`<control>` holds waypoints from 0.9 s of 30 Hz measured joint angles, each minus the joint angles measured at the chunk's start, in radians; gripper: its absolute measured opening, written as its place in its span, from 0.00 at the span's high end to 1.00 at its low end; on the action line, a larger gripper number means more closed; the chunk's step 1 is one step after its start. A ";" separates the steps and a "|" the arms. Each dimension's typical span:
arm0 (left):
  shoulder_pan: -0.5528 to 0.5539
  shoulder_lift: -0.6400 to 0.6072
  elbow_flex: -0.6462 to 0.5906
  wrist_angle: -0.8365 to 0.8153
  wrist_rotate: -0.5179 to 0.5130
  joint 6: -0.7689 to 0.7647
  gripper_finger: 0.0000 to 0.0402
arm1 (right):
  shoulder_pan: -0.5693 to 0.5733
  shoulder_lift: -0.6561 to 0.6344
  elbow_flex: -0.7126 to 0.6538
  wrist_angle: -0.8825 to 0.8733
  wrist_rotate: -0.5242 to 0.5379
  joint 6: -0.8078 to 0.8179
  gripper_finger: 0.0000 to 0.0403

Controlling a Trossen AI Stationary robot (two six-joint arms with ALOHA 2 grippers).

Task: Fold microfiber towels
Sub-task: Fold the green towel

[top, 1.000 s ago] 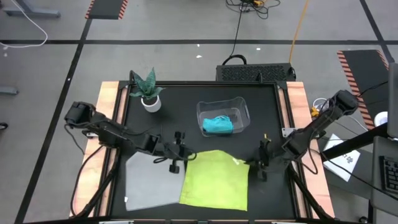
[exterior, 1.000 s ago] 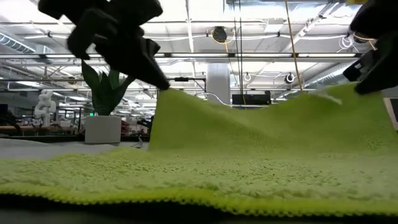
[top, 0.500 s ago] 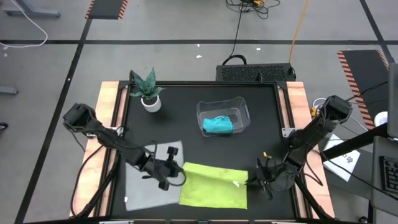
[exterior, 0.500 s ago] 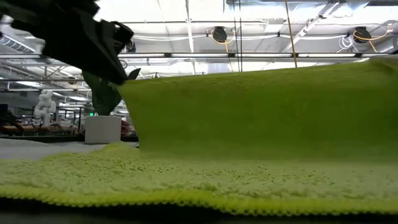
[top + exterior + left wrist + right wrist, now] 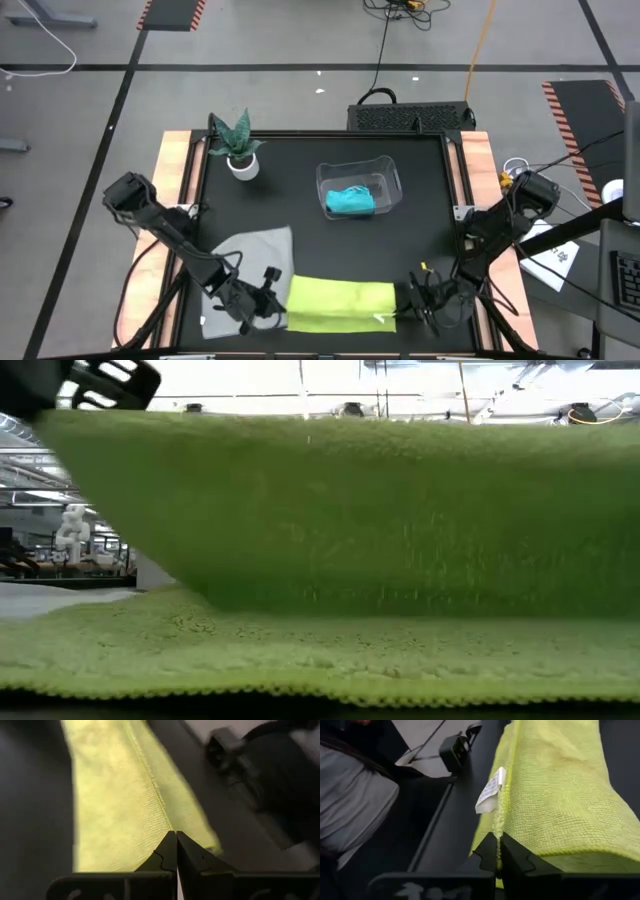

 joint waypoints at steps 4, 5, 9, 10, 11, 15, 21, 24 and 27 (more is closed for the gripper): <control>-0.015 0.057 0.000 0.032 0.034 -0.048 1.00 | 0.002 0.004 0.021 0.002 -0.001 0.007 1.00; -0.018 0.074 0.000 0.048 0.038 -0.056 1.00 | 0.004 0.004 0.021 -0.003 -0.001 0.016 1.00; -0.031 0.131 0.000 0.103 0.042 -0.059 1.00 | 0.008 0.005 0.021 -0.048 0.000 0.055 1.00; -0.031 0.145 0.000 0.118 0.047 -0.059 1.00 | 0.008 0.005 0.021 -0.066 -0.001 0.070 1.00; -0.032 0.153 0.000 0.124 0.048 -0.059 1.00 | 0.008 0.005 0.021 -0.076 -0.003 0.082 1.00; -0.038 0.165 0.000 0.136 0.049 -0.062 1.00 | 0.008 0.005 0.021 -0.085 -0.022 0.116 1.00; -0.038 0.166 0.000 0.135 0.050 -0.055 0.99 | 0.007 0.054 0.021 -0.053 -0.102 0.188 1.00; -0.037 0.166 0.000 0.134 0.051 -0.056 0.97 | 0.007 0.113 0.021 0.017 -0.159 0.220 0.97; -0.034 0.166 -0.001 0.129 0.081 -0.058 0.94 | 0.009 0.181 0.020 0.130 -0.205 0.237 0.93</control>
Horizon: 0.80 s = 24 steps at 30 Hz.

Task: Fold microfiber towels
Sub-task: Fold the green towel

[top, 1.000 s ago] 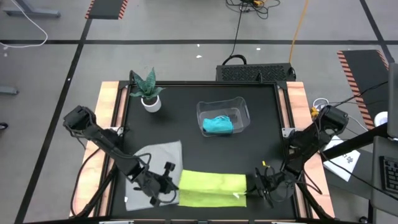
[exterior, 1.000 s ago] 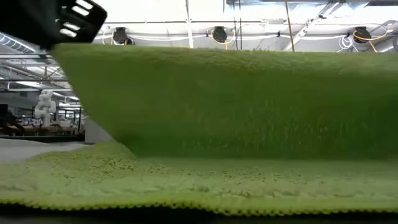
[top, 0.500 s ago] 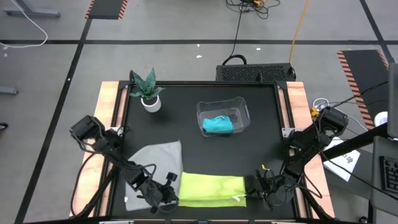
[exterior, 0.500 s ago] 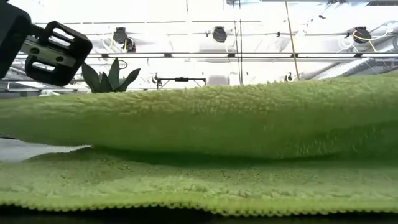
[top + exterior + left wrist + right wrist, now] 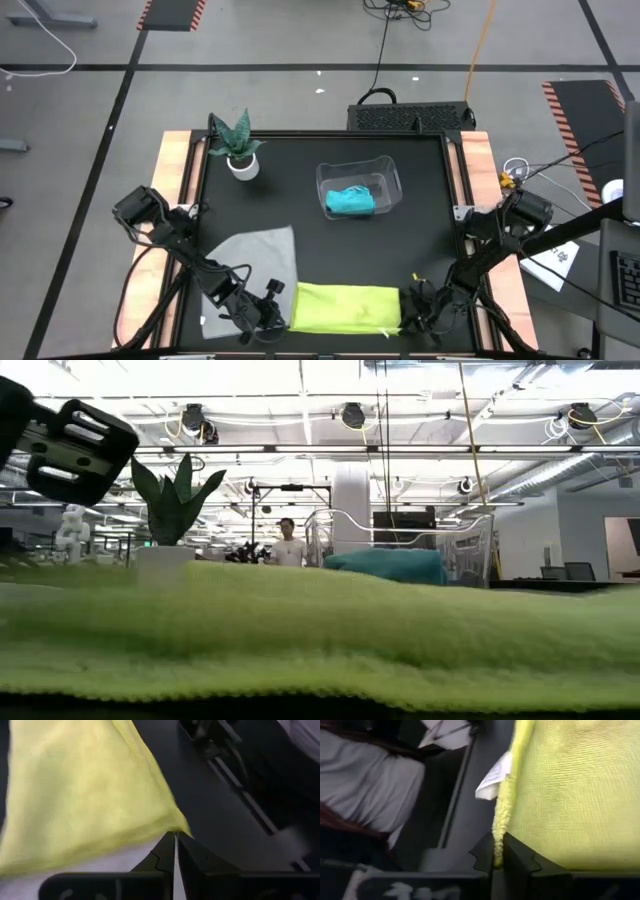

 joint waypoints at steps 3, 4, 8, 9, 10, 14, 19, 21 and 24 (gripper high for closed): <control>0.000 0.001 0.000 0.015 0.061 0.003 0.91 | 0.001 0.048 0.001 0.083 -0.006 0.009 0.87; 0.000 0.001 0.000 0.019 0.071 0.003 0.90 | 0.001 0.057 0.002 0.093 -0.004 0.015 0.85; 0.000 0.001 0.000 0.024 0.079 0.002 0.86 | 0.000 0.066 0.001 0.120 0.005 0.008 0.75; 0.000 0.001 0.000 0.024 0.078 0.003 0.84 | 0.000 0.066 0.000 0.138 -0.003 -0.009 0.73; 0.000 0.001 0.000 0.024 0.078 0.003 0.83 | 0.000 0.065 0.000 0.153 -0.011 -0.023 0.70; 0.008 0.001 0.000 0.023 0.025 0.014 0.81 | 0.000 0.044 -0.001 0.208 -0.019 -0.102 0.62; 0.037 0.001 0.000 0.007 -0.157 0.077 0.81 | -0.015 0.016 -0.002 0.190 0.034 -0.183 0.59; 0.062 0.001 0.000 -0.014 -0.221 0.063 0.81 | -0.029 0.001 -0.002 0.183 0.051 -0.183 0.59; 0.103 -0.005 0.000 -0.073 -0.271 0.005 0.81 | -0.044 -0.008 -0.002 0.167 0.079 -0.169 0.60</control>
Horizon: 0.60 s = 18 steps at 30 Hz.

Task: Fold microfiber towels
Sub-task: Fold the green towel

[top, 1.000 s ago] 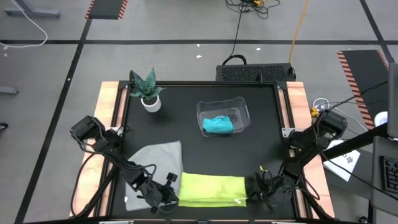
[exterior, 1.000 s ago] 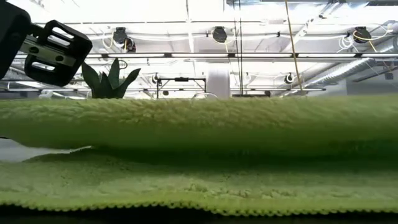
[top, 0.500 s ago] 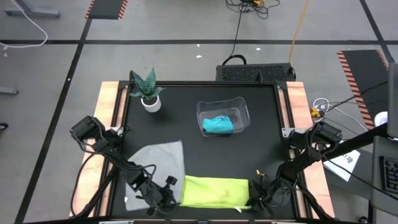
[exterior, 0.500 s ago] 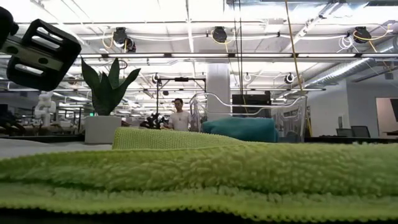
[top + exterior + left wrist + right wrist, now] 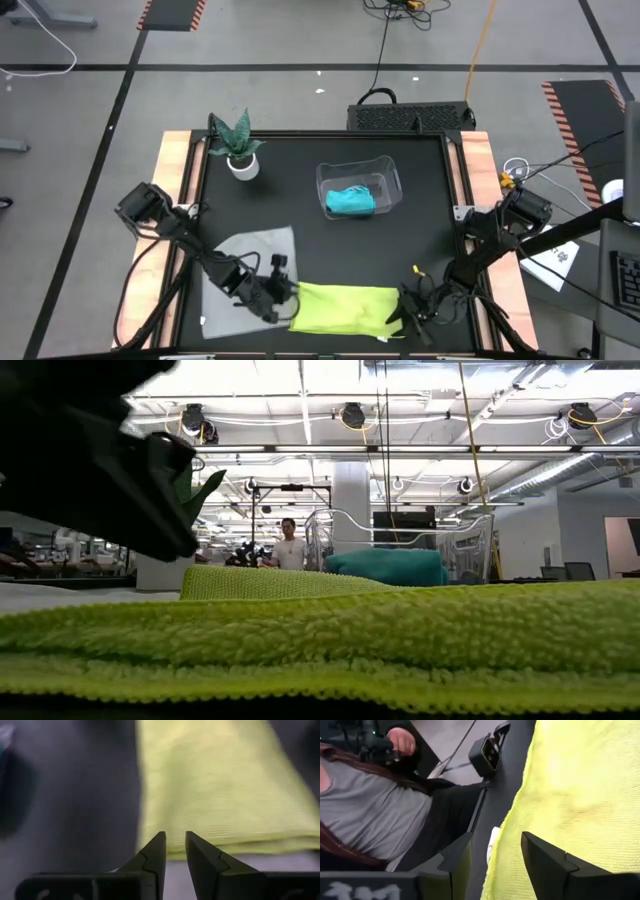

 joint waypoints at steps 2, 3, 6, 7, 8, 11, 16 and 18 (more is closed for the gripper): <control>0.031 -0.003 0.000 -0.023 -0.002 -0.045 0.81 | -0.007 -0.005 0.000 -0.001 0.020 -0.009 0.59; 0.046 -0.003 0.000 -0.038 -0.001 -0.071 0.81 | -0.012 -0.008 0.000 -0.007 0.024 -0.020 0.59; 0.089 -0.003 0.000 -0.065 -0.002 -0.141 0.81 | -0.036 -0.019 0.000 -0.040 0.026 -0.045 0.60; 0.103 -0.003 0.000 -0.068 -0.001 -0.158 0.81 | -0.044 -0.025 0.000 -0.052 0.026 -0.055 0.60; 0.114 -0.003 0.000 -0.073 -0.001 -0.170 0.81 | -0.054 -0.032 0.000 -0.065 0.027 -0.068 0.60; 0.141 -0.003 0.000 -0.082 0.039 -0.195 0.81 | -0.085 -0.046 0.000 -0.127 0.024 -0.097 0.60; 0.165 -0.003 0.000 -0.099 0.198 -0.182 0.81 | -0.133 -0.063 0.000 -0.270 0.022 -0.078 0.60; 0.167 -0.003 0.000 -0.125 0.230 -0.183 0.81 | -0.146 -0.063 0.000 -0.325 0.021 -0.068 0.60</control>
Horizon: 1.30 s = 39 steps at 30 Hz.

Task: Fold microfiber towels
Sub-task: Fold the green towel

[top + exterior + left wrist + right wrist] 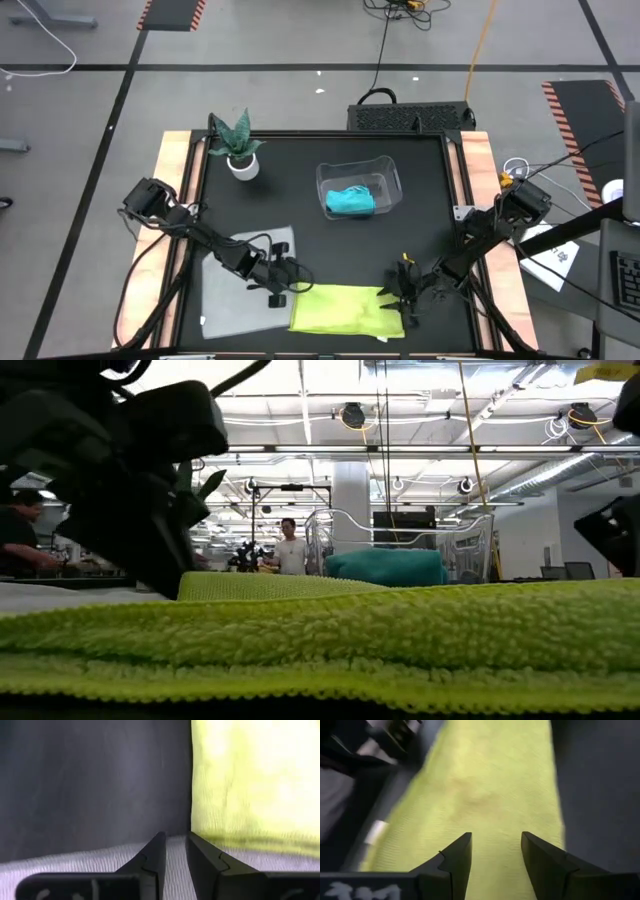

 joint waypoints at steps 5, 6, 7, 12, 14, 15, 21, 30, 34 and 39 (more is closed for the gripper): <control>-0.011 0.000 0.000 -0.049 0.012 -0.007 0.81 | -0.033 -0.001 0.001 -0.098 0.000 0.046 0.60; -0.012 0.000 0.000 -0.052 0.012 -0.006 0.81 | -0.038 -0.001 0.001 -0.106 0.000 0.047 0.60; -0.014 0.000 0.000 -0.053 0.012 -0.003 0.81 | -0.042 -0.001 0.001 -0.110 0.001 0.047 0.60; -0.031 0.000 0.000 -0.040 0.011 0.050 0.81 | -0.049 -0.002 0.002 -0.104 0.000 0.042 0.60; -0.038 0.000 0.000 -0.019 0.008 0.089 0.81 | -0.049 -0.001 0.001 -0.102 0.001 0.043 0.60; -0.040 0.000 0.000 -0.009 0.003 0.109 0.81 | -0.049 -0.001 0.001 -0.102 0.001 0.046 0.60; -0.043 0.000 0.000 0.039 -0.004 0.153 0.81 | -0.049 -0.001 0.001 -0.098 0.000 0.049 0.60; -0.042 0.000 0.000 0.083 0.124 0.072 0.81 | -0.049 0.000 0.000 -0.089 -0.001 0.045 0.60; -0.039 0.000 0.000 0.106 0.088 0.073 0.81 | -0.049 0.000 0.000 -0.088 -0.002 0.042 0.60; -0.027 0.000 0.000 0.106 0.065 0.067 0.81 | -0.049 0.000 0.000 -0.086 -0.002 0.042 0.60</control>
